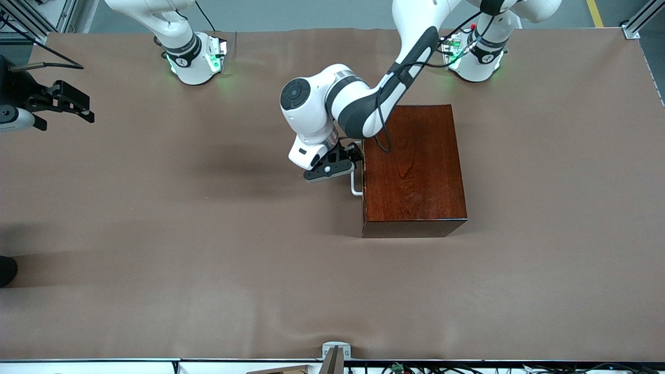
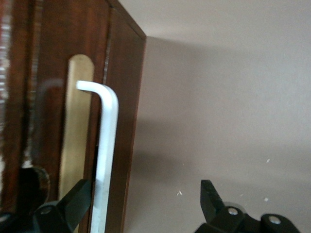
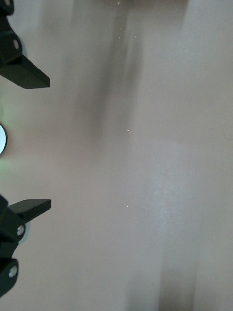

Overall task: Open drawer, take yellow block, close drawer
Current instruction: 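Hook the drawer handle with the left gripper and pull it outward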

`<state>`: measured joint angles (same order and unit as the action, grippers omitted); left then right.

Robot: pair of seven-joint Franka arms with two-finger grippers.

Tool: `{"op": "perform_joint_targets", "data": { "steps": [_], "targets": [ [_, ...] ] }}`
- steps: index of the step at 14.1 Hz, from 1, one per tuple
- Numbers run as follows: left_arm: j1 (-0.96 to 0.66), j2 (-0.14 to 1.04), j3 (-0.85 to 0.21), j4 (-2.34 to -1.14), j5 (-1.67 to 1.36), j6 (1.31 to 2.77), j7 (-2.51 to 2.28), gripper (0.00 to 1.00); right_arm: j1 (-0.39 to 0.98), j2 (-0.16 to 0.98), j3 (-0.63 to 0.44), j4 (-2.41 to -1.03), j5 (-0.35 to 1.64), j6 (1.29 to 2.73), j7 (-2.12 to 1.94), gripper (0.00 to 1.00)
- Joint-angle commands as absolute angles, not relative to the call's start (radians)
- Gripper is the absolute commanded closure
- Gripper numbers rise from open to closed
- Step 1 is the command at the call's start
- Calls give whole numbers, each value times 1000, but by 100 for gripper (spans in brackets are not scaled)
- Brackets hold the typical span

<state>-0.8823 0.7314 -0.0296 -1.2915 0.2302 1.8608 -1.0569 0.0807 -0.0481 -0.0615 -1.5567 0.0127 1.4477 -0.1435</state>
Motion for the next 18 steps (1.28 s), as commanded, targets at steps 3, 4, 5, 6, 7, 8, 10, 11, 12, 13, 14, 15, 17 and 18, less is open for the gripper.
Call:
{"op": "perform_joint_targets", "data": {
  "steps": [3,4,5,6,7,8,10,11,12,13,14,15,17,18],
  "targets": [
    [-887,744,-28,-1290,252,1848,-925,0,81,-43,-63,-1545,14,1445,-143,0],
    [-888,747,-28,-1290,252,1850,-922,0,81,-43,-63,-1545,14,1445,-143,0],
    [-888,758,-29,-1287,247,1850,-934,0,81,-43,-63,-1545,14,1445,-143,0],
    [-891,765,-29,-1284,242,1858,-945,0,81,-43,-63,-1545,14,1445,-143,0],
    [-893,767,-31,-1279,238,1867,-956,0,81,-43,-63,-1545,14,1443,-143,0],
    [-893,769,-31,-1278,215,1887,-968,0,81,-43,-63,-1545,14,1445,-143,0],
    [-893,773,-31,-1272,172,1971,-1021,0,81,-43,-63,-1545,14,1445,-143,0],
    [-894,781,-31,-1267,163,2000,-1044,0,81,-43,-63,-1545,14,1445,-143,0],
    [-894,787,-32,-1266,161,2012,-1057,0,81,-43,-63,-1545,14,1445,-143,0],
    [-896,788,-32,-1264,160,2032,-1071,0,84,-43,-63,-1545,14,1445,-143,0],
    [-896,788,-40,-1264,156,2049,-1087,0,83,-43,-63,-1545,14,1445,-143,0],
    [-896,788,-44,-1261,155,2068,-1106,0,81,-43,-63,-1545,14,1445,-143,0],
    [-897,805,-55,-1226,146,2082,-1138,0,80,-41,-63,-1545,14,1445,-143,0],
    [-897,819,-64,-1206,146,2082,-1147,0,80,-41,-63,-1545,14,1445,-143,0]
  ]
}}
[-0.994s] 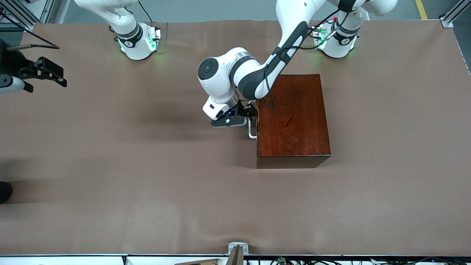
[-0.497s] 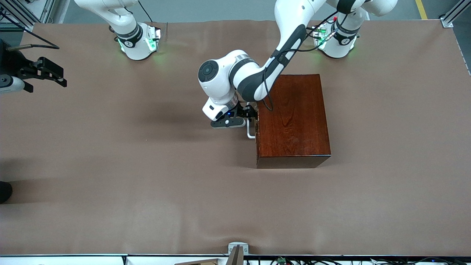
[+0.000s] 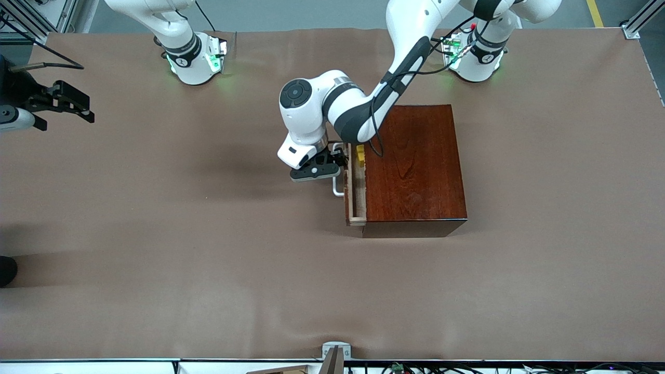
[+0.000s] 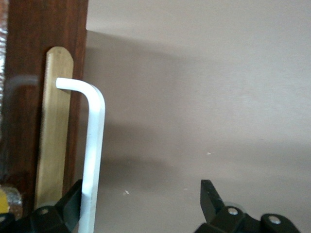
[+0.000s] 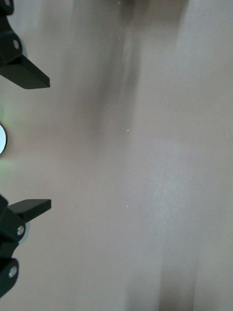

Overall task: Open drawer, take yellow block, close drawer
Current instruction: 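Hook the drawer handle with the left gripper and pull it outward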

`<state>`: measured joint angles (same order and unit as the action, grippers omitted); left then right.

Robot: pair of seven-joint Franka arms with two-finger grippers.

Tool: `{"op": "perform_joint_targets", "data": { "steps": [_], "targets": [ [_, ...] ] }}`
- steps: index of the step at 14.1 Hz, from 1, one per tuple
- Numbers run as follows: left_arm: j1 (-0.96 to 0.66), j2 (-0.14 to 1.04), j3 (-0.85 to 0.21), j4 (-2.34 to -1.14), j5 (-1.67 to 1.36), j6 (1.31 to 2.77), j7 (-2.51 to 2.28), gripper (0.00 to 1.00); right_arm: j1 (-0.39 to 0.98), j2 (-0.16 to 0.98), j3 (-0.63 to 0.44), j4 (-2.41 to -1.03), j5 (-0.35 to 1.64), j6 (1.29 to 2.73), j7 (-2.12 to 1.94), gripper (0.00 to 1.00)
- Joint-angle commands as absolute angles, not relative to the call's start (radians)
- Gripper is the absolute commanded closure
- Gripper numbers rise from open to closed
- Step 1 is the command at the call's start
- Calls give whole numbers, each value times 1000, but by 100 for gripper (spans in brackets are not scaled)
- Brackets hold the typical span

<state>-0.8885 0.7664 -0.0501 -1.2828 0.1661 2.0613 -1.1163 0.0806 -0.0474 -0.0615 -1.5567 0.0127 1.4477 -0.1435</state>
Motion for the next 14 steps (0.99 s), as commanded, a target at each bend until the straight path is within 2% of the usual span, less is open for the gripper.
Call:
{"op": "perform_joint_targets", "data": {
  "steps": [1,4,7,14],
  "targets": [
    [-905,830,-69,-1194,146,2085,-1164,0,80,-41,-63,-1545,14,1445,-143,0],
    [-923,833,-72,-1187,146,2086,-1184,0,78,-41,-63,-1545,14,1445,-143,0],
    [-933,856,-75,-1186,146,2167,-1236,0,77,-41,-63,-1543,14,1445,-143,0],
    [-974,965,-75,-1043,135,2227,-1333,0,74,-40,-64,-1543,14,1445,-143,0]
  ]
}}
